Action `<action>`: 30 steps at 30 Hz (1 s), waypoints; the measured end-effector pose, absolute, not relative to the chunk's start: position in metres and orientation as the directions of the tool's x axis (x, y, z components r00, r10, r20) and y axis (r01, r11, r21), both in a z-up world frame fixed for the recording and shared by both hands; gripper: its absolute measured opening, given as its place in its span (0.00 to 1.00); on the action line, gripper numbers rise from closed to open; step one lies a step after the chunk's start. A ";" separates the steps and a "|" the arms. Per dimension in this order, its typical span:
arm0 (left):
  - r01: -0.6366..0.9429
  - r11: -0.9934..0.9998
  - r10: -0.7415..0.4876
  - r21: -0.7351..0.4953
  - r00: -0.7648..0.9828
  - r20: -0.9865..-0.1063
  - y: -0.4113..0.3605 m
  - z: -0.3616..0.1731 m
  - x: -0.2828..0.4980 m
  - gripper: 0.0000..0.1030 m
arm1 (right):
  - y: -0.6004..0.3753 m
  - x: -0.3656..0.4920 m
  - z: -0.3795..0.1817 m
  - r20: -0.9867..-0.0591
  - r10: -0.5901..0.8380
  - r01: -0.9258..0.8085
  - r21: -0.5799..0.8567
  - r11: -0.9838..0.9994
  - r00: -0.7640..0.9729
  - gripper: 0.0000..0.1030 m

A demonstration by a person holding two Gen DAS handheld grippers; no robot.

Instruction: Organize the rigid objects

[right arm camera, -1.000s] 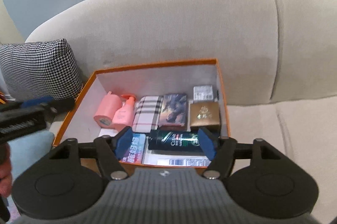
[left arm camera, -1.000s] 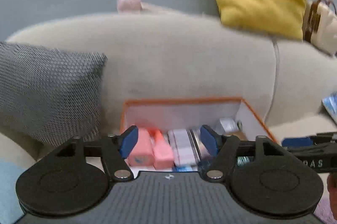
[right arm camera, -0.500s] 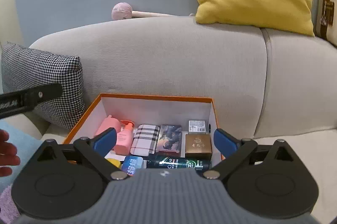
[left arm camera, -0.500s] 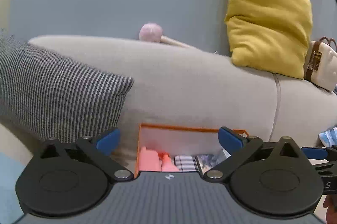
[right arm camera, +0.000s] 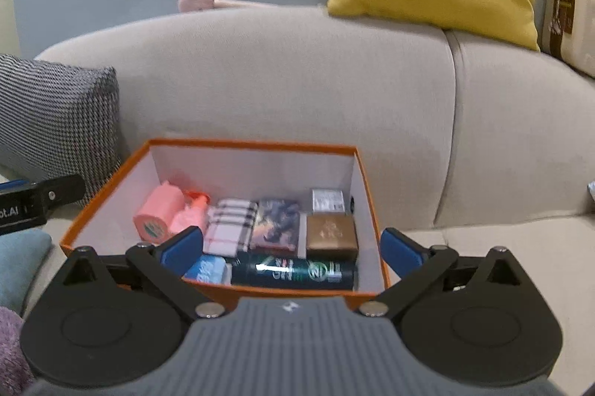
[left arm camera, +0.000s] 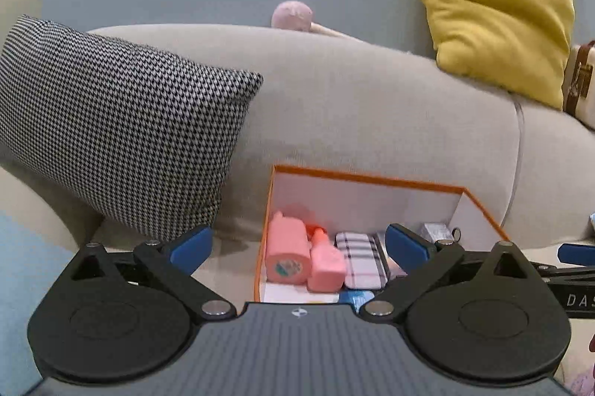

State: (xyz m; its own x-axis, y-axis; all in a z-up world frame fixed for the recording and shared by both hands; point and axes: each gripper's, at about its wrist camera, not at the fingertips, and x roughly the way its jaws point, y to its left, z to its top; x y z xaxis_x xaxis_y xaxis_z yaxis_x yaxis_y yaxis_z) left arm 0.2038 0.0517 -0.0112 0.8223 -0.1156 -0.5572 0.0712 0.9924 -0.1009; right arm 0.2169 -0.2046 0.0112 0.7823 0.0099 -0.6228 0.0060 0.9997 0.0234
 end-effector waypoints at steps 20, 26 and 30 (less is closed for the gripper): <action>0.110 0.993 -0.114 -0.046 0.766 -0.632 0.034 -0.030 0.201 1.00 | -0.208 0.211 -0.006 -0.659 0.019 0.014 0.045 0.999 0.752 0.98; 0.112 0.993 -0.111 -0.038 0.770 -0.629 0.034 -0.027 0.199 1.00 | -0.209 0.209 -0.005 -0.651 0.024 0.006 0.043 0.999 0.759 0.98; 0.115 0.993 -0.111 -0.035 0.771 -0.626 0.034 -0.026 0.199 1.00 | -0.210 0.208 -0.004 -0.649 0.028 0.006 0.050 0.999 0.760 0.98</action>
